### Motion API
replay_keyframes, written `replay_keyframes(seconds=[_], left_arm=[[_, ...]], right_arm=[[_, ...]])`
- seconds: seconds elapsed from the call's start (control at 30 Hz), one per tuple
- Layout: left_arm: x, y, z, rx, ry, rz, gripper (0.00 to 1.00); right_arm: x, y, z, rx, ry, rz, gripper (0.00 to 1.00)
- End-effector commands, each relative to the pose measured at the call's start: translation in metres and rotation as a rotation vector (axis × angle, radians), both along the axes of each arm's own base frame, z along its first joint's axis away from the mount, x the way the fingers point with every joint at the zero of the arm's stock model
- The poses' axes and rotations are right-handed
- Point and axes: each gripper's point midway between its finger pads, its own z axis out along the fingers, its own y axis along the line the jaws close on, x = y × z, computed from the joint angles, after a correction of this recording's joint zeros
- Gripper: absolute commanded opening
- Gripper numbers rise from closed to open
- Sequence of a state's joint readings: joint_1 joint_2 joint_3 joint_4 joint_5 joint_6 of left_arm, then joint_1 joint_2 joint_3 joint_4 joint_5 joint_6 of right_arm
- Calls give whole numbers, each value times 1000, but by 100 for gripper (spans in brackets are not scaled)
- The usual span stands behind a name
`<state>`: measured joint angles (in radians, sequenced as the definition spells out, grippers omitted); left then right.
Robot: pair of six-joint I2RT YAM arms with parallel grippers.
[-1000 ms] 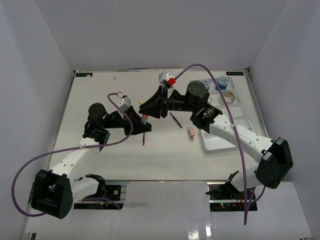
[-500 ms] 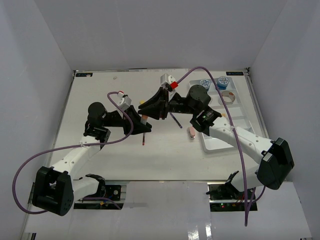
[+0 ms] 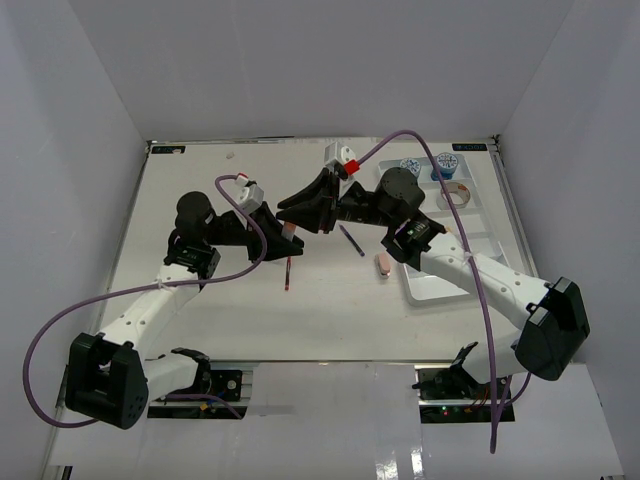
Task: Sort the stationery into containers
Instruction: Close the pen cap on the pen.
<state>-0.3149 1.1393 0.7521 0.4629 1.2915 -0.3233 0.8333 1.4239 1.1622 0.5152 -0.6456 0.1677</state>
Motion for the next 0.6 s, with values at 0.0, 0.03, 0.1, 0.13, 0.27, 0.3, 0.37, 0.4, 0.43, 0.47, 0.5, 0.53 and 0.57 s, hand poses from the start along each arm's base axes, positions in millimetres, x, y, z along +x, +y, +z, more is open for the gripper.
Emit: replay_keyframes(seconds=[0.0, 0.03, 0.1, 0.13, 0.27, 0.3, 0.37, 0.4, 0.43, 0.47, 0.5, 0.53, 0.57], left_arm=[[8, 2, 104, -152, -384, 105, 0], [7, 2, 103, -149, -388, 101, 0], [7, 2, 99, -134, -386, 102, 0], [7, 2, 94, -125, -373, 98, 0], [-4, 2, 73, -93, -349, 40, 4], [-6, 3, 64, -86, -325, 31, 7], [-10, 3, 56, -83, -314, 17, 13], [-12, 4, 53, -80, -305, 15, 15], [-13, 4, 48, -75, -291, 15, 18], [-13, 4, 45, -73, -285, 15, 20], [-14, 4, 42, -70, -278, 8, 22], [-15, 4, 38, -65, -262, 7, 24], [-15, 4, 38, -64, -259, 7, 29]], right_arm=[[-46, -11, -177, -500, 404, 138, 8], [-46, -11, -177, -499, 405, 139, 8], [-47, -10, -171, -480, 390, 141, 8], [-46, -9, -166, -468, 382, 139, 8], [-45, -7, -138, -399, 339, 139, 8], [-45, -6, -131, -375, 319, 140, 8], [-43, -6, -117, -344, 291, 129, 8], [-42, -5, -112, -333, 282, 124, 8], [-40, -5, -109, -324, 273, 116, 8], [-40, -5, -104, -311, 263, 113, 8], [-39, -5, -102, -303, 261, 109, 8], [-38, -4, -98, -289, 252, 102, 8], [-37, -4, -95, -280, 248, 101, 8]])
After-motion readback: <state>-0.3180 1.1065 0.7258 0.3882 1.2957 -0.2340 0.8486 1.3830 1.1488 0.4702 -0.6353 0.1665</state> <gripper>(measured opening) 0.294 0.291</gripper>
